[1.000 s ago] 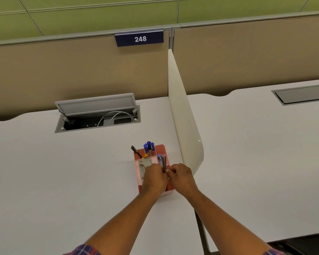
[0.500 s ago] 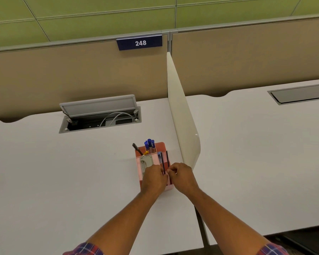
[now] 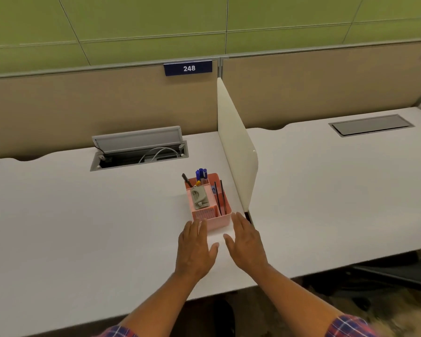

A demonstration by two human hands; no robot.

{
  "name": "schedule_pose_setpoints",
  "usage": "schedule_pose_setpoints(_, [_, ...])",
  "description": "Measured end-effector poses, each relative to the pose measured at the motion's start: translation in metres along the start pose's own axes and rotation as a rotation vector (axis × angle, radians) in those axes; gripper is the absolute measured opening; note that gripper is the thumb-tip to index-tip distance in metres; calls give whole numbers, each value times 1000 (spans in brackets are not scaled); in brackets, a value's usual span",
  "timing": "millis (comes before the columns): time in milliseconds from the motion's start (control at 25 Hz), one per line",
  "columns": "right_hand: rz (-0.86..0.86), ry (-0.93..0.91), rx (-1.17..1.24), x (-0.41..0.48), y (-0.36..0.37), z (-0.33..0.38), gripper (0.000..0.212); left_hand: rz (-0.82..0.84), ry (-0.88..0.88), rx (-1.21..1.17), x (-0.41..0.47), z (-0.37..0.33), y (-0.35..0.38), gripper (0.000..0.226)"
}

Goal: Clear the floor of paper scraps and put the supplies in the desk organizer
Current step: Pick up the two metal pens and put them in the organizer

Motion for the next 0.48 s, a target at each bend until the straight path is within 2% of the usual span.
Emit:
schedule_pose_setpoints(200, [-7, -44, -126, -93, -3, 3, 75, 36, 12, 0, -87, 5, 10, 84])
schedule_pose_setpoints(480, [47, -3, -141, -211, -2, -13, 77, 78, 84, 56, -198, -5, 34, 84])
Point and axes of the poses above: each hand's wrist, its own x-axis towards the middle knuckle, its own y-axis out of the palm, z = x × y, the point moved 2 cm from there along x, towards the middle knuckle, and after that the axes turned 7 degrees about y, right-handed, at the moved point
